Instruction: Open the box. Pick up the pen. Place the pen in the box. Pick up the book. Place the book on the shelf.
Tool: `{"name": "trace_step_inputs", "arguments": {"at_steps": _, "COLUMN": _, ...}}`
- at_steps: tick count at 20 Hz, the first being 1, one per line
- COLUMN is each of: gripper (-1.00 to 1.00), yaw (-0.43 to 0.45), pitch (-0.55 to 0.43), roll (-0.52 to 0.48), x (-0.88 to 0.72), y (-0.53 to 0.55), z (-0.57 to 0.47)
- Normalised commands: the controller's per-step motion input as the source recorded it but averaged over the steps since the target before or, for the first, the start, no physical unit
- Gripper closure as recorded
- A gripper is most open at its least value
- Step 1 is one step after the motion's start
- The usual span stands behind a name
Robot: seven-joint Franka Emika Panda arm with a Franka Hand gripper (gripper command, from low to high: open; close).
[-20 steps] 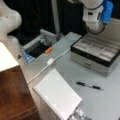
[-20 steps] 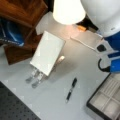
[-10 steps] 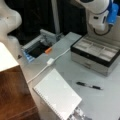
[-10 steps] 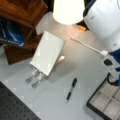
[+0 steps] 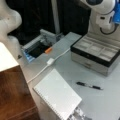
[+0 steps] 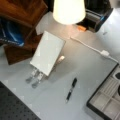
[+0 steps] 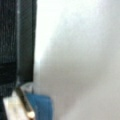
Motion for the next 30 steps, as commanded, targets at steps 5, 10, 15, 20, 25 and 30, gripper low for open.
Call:
{"name": "trace_step_inputs", "arguments": {"at_steps": 5, "gripper": -1.0, "yaw": 0.006, "pitch": -0.035, "roll": 0.101, "x": 0.05, "y": 0.03, "z": -0.06}}
{"name": "trace_step_inputs", "arguments": {"at_steps": 10, "gripper": -1.0, "yaw": 0.026, "pitch": -0.004, "roll": 0.035, "x": 0.01, "y": -0.12, "z": 0.01}}
{"name": "trace_step_inputs", "arguments": {"at_steps": 15, "gripper": -1.0, "yaw": 0.103, "pitch": 0.046, "roll": -0.141, "x": -0.07, "y": -0.29, "z": 0.09}}
{"name": "trace_step_inputs", "arguments": {"at_steps": 20, "gripper": -1.0, "yaw": 0.144, "pitch": 0.104, "roll": -0.386, "x": -0.05, "y": -0.41, "z": 0.13}}
{"name": "trace_step_inputs", "arguments": {"at_steps": 25, "gripper": -1.0, "yaw": 0.159, "pitch": 0.073, "roll": -0.55, "x": 0.04, "y": -0.3, "z": 0.09}}
{"name": "trace_step_inputs", "arguments": {"at_steps": 30, "gripper": -1.0, "yaw": 0.245, "pitch": -0.022, "roll": -0.604, "x": 0.07, "y": -0.37, "z": 0.1}}
